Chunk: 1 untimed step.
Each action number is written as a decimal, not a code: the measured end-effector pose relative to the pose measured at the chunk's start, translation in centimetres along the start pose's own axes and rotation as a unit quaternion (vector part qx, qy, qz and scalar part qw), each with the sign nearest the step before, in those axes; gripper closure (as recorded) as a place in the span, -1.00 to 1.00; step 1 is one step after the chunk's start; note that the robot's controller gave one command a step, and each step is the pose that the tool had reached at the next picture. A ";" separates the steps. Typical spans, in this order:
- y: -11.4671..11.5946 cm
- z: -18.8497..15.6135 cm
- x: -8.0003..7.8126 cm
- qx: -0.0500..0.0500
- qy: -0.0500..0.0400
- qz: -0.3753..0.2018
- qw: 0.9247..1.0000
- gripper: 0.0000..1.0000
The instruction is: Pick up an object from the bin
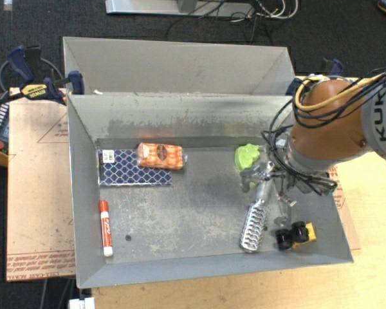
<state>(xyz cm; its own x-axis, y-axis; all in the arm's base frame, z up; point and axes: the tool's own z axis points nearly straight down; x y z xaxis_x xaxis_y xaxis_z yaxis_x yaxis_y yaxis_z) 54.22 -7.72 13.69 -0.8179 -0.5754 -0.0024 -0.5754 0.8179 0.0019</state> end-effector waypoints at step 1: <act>1.3 1.4 -0.2 0.000 -0.001 -0.189 0.982 -1.00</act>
Offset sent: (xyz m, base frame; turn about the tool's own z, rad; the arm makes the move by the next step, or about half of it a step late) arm -0.0193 0.0218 -0.0669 -0.5148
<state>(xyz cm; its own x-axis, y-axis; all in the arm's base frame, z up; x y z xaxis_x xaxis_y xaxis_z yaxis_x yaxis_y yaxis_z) 53.63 -6.56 12.33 -0.5458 -0.8379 -0.0050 -0.8379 0.5458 0.0001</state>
